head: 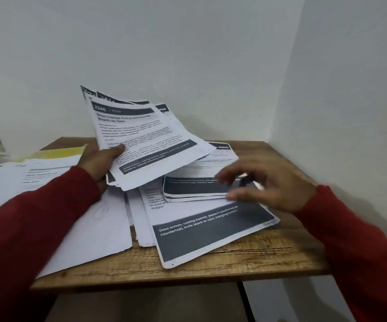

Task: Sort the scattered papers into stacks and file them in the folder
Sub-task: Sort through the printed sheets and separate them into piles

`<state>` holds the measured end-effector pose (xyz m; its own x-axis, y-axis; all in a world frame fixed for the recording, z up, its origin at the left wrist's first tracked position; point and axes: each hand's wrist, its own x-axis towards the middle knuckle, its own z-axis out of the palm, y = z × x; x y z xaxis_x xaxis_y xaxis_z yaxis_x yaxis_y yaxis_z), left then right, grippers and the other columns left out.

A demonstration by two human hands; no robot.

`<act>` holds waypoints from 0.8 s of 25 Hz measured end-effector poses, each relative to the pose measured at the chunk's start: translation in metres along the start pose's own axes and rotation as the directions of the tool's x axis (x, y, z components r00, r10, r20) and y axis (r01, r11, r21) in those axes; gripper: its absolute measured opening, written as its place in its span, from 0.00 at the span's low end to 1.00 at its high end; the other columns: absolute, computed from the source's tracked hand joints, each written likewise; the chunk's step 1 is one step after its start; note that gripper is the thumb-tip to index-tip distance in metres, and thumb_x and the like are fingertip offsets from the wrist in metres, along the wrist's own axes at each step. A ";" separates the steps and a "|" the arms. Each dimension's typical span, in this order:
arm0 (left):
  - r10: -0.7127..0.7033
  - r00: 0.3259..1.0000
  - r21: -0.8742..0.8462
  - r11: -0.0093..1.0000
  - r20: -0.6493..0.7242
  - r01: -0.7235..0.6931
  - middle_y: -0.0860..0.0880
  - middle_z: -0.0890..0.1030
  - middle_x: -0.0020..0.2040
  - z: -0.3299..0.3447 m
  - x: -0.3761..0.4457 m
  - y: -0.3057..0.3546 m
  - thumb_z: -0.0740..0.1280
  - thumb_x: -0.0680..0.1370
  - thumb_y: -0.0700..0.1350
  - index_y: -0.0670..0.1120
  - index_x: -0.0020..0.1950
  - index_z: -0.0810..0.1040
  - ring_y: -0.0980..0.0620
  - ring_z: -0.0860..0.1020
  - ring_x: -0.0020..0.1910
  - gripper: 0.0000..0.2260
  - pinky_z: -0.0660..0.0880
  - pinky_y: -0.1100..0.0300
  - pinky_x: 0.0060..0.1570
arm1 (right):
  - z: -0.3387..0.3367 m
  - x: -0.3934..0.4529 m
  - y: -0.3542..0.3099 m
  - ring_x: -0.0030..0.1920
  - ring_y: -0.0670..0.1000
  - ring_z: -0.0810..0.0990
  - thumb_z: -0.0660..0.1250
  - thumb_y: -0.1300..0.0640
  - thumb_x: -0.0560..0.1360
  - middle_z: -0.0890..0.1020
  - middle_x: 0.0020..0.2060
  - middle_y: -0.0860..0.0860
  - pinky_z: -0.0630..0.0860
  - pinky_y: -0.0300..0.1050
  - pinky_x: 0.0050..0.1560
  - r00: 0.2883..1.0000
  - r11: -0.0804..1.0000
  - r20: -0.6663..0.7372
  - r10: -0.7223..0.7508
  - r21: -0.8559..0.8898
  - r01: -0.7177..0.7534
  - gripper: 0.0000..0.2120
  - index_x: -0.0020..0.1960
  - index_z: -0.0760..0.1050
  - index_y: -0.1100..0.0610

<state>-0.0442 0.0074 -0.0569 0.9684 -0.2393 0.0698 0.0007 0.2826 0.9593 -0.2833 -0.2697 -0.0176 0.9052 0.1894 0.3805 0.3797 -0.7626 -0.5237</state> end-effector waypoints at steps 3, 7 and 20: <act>0.033 0.999 0.036 0.999 -0.017 -0.032 0.41 0.82 0.60 -0.001 -0.003 0.001 0.67 0.78 0.34 0.39 0.66 0.77 0.45 0.84 0.49 0.16 0.82 0.50 0.47 | 0.028 -0.013 -0.009 0.70 0.38 0.67 0.65 0.33 0.74 0.71 0.69 0.36 0.68 0.44 0.70 0.940 0.950 0.340 -0.017 -0.287 0.121 0.27 0.70 0.71 0.41; 0.077 0.997 0.108 0.991 -0.005 -0.076 0.41 0.82 0.58 0.002 -0.010 0.003 0.67 0.78 0.33 0.39 0.65 0.77 0.41 0.83 0.54 0.15 0.77 0.42 0.59 | 0.038 -0.020 -0.023 0.70 0.36 0.67 0.55 0.37 0.81 0.72 0.70 0.37 0.68 0.46 0.70 0.931 0.896 0.328 -0.160 -0.348 0.276 0.22 0.70 0.73 0.44; 0.073 0.995 0.105 0.992 -0.064 -0.066 0.40 0.82 0.57 0.003 -0.013 0.010 0.67 0.78 0.32 0.40 0.60 0.79 0.40 0.82 0.54 0.11 0.78 0.42 0.59 | 0.035 -0.027 -0.046 0.38 0.43 0.83 0.71 0.51 0.76 0.84 0.38 0.43 0.79 0.37 0.39 0.958 0.994 -0.264 -0.109 -0.013 0.110 0.06 0.44 0.82 0.53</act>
<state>-0.0574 0.0109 -0.0476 0.9799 -0.1581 0.1215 -0.0889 0.1990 0.9760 -0.3183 -0.2178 -0.0302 0.7757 0.1017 0.6228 0.4740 -0.7455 -0.4686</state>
